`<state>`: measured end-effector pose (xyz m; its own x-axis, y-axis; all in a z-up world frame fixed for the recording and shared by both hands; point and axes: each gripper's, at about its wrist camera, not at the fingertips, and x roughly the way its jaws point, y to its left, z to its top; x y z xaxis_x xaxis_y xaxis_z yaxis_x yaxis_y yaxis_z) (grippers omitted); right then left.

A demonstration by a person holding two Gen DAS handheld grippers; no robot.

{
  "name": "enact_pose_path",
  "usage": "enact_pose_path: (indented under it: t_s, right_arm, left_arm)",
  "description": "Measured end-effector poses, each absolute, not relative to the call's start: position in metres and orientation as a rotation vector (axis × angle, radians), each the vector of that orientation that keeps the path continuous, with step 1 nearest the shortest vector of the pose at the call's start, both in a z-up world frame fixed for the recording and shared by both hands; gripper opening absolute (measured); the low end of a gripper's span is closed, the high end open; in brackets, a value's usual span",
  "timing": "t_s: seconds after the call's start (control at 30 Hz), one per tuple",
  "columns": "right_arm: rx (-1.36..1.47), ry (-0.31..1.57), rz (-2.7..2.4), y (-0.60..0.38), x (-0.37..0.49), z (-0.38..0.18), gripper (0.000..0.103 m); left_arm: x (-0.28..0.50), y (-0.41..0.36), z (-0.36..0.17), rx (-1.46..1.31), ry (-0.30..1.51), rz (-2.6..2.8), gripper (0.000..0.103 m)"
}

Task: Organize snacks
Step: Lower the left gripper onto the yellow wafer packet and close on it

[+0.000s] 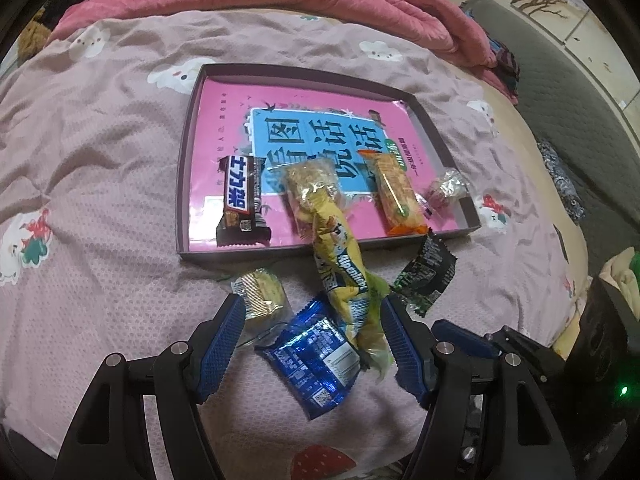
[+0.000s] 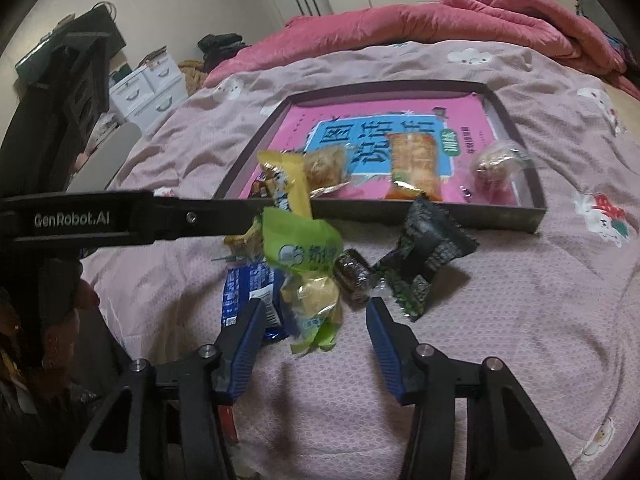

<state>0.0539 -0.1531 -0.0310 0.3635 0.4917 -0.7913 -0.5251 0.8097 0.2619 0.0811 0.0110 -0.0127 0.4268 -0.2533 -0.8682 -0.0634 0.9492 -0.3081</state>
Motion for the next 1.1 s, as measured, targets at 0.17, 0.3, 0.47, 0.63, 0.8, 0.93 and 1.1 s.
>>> enact_pose_path:
  t_s: [0.17,0.3,0.47,0.63,0.8,0.93,1.1]
  right_arm:
    - [-0.051,1.029,0.667,-0.146,0.057,-0.040,0.050]
    - [-0.016,1.060,0.662,-0.147,0.066,-0.049,0.043]
    - [0.025,1.086,0.677,-0.148,0.074,-0.057,0.040]
    - [0.037,1.086,0.682,-0.147,0.081,-0.061,0.040]
    - [0.033,1.080,0.697,-0.143,0.087,-0.065,0.040]
    - [0.011,1.053,0.707,-0.137,0.089,-0.065,0.040]
    - [0.008,1.047,0.707,-0.137,0.089,-0.065,0.034]
  left_arm:
    - [0.081,0.014,-0.016,-0.330,1.134,-0.119,0.072]
    - [0.082,0.013,-0.019,-0.336,1.142,-0.122,0.072]
    - [0.084,0.012,-0.024,-0.341,1.155,-0.125,0.072]
    - [0.087,0.011,-0.029,-0.346,1.165,-0.126,0.072]
    - [0.091,0.011,-0.032,-0.358,1.168,-0.125,0.072]
    - [0.095,0.013,-0.035,-0.379,1.168,-0.121,0.072]
    - [0.105,0.019,-0.039,-0.461,1.150,-0.136,0.072]
